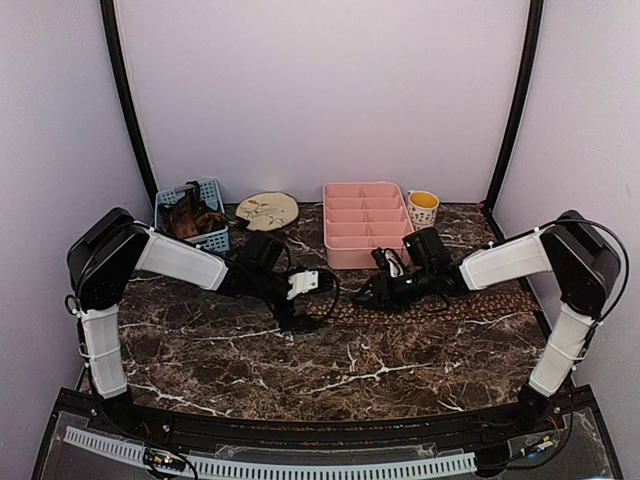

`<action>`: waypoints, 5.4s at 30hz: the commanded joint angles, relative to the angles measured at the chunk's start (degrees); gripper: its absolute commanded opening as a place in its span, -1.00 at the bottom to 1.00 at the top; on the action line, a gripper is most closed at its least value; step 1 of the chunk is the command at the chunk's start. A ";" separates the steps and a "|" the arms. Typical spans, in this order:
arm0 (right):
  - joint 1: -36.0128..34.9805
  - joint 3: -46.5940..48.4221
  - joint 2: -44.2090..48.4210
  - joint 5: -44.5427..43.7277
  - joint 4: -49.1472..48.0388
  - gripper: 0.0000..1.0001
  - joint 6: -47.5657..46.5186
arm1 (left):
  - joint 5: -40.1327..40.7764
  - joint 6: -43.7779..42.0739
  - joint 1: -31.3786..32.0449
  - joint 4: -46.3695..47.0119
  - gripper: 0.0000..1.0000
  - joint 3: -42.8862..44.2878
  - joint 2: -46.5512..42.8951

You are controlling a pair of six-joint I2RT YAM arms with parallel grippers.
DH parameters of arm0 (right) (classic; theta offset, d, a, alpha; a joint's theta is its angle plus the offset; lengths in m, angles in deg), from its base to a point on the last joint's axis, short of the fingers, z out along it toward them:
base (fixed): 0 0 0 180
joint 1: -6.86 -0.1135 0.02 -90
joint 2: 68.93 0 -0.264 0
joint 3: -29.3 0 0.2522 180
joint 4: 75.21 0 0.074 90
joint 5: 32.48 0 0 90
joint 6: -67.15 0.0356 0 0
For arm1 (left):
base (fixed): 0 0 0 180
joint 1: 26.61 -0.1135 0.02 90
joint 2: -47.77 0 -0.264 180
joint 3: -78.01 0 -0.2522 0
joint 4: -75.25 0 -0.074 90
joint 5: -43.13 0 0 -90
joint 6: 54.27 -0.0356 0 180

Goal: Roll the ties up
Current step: Roll the tie at the center of the board.

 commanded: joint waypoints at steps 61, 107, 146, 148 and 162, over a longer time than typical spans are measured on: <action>-3.26 6.18 -6.50 1.14 1.87 -0.83 -0.08 | -4.64 9.75 5.46 1.92 -0.24 5.51 10.97; -1.63 6.45 -14.56 1.52 7.58 -0.90 -6.03 | -8.40 25.84 3.64 34.61 -0.29 -11.17 2.67; -1.28 8.49 -4.60 6.93 8.37 -0.12 -6.12 | -9.76 20.75 4.32 8.11 -0.50 5.22 14.98; -2.07 9.65 -5.91 6.83 9.15 -0.13 -6.47 | -9.99 20.82 4.23 7.77 -0.50 5.54 15.08; -2.42 11.20 -8.91 2.49 12.72 -0.94 -8.59 | -10.18 22.19 3.91 6.34 -0.35 7.07 13.93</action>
